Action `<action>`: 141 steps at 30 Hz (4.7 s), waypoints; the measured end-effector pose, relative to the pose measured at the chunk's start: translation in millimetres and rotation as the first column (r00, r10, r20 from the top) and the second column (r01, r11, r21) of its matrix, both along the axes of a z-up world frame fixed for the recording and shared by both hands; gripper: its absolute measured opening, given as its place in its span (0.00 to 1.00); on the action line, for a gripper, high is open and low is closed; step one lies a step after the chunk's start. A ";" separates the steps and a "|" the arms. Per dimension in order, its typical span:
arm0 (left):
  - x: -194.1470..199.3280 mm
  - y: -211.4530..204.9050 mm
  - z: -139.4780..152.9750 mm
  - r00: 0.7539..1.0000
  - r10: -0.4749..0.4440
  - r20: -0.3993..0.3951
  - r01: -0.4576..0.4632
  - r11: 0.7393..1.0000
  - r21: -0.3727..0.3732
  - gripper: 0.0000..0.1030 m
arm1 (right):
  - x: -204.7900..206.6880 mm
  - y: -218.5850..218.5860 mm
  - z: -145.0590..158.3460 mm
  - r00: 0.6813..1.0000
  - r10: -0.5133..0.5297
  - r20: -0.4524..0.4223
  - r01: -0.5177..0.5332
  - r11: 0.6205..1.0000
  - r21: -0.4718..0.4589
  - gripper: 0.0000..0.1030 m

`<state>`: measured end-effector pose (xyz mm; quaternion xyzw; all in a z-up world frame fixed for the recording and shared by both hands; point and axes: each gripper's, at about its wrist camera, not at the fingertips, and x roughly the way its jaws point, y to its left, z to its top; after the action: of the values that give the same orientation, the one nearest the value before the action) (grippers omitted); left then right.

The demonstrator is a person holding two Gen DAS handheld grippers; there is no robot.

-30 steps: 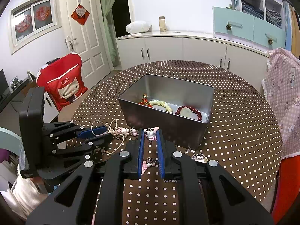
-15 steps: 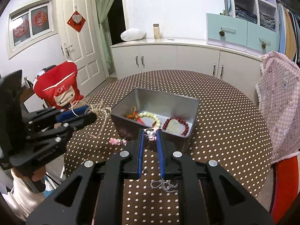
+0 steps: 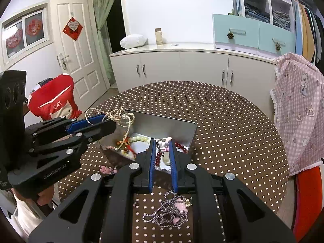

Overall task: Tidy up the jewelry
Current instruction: 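Carry both charms over the grey box and open both grippers inside it, then raise both grippers out of the box and move toward the remaining charms, then grasp the silver bead charm with the left gripper while the right grasps a pink bunny charm, then carry the bead and bunny charms into the grey box and open both grippers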

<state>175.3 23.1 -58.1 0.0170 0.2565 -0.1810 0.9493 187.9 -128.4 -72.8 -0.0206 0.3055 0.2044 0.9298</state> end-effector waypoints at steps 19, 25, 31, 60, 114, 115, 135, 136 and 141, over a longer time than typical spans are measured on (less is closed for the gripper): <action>8.5 14.9 -5.7 0.999 0.046 -0.007 -0.046 0.999 0.002 0.65 | 10.2 1.0 -4.6 1.000 0.010 -0.021 -0.010 1.000 -0.012 0.37; 5.2 19.3 -5.3 0.998 0.056 -0.009 -0.056 0.998 0.002 0.65 | 5.8 1.0 -3.2 1.000 0.008 -0.022 -0.008 1.000 -0.015 0.37; -4.4 23.8 -3.9 0.998 0.065 -0.006 -0.065 0.998 0.005 0.65 | -3.2 -0.1 1.2 1.000 0.006 -0.010 -0.006 1.000 -0.016 0.37; -87.0 48.4 -48.5 0.989 0.110 -0.097 -0.109 0.994 0.011 0.66 | -62.9 11.6 -37.3 0.996 0.006 -0.086 -0.007 1.000 -0.018 0.53; -86.2 48.5 -63.2 0.996 0.085 -0.020 -0.086 0.993 -0.086 0.11 | -43.5 52.7 -73.7 0.995 0.056 -0.086 -0.070 0.984 -0.165 0.26; -85.1 47.3 -62.4 0.996 0.084 -0.022 -0.085 0.992 -0.088 0.11 | -43.2 50.5 -72.7 0.995 0.054 -0.088 -0.068 0.985 -0.161 0.26; -79.8 20.5 -41.4 0.999 0.027 0.041 -0.024 0.997 -0.071 0.11 | -46.4 20.3 -43.2 0.999 0.017 -0.031 -0.020 0.995 -0.093 0.22; -79.0 19.8 -40.4 0.999 0.026 0.043 -0.022 0.997 -0.072 0.11 | -45.6 18.9 -41.1 1.000 0.013 -0.026 -0.016 0.996 -0.091 0.22; -73.3 15.3 -34.3 0.998 0.022 0.055 -0.018 0.997 -0.071 0.11 | -41.3 12.5 -32.0 1.000 -0.002 -0.006 0.002 0.997 -0.076 0.22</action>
<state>102.1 38.5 -92.4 -0.0140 0.2234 -0.1799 0.9579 146.7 -115.9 -104.8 -0.0550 0.3158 0.1919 0.9276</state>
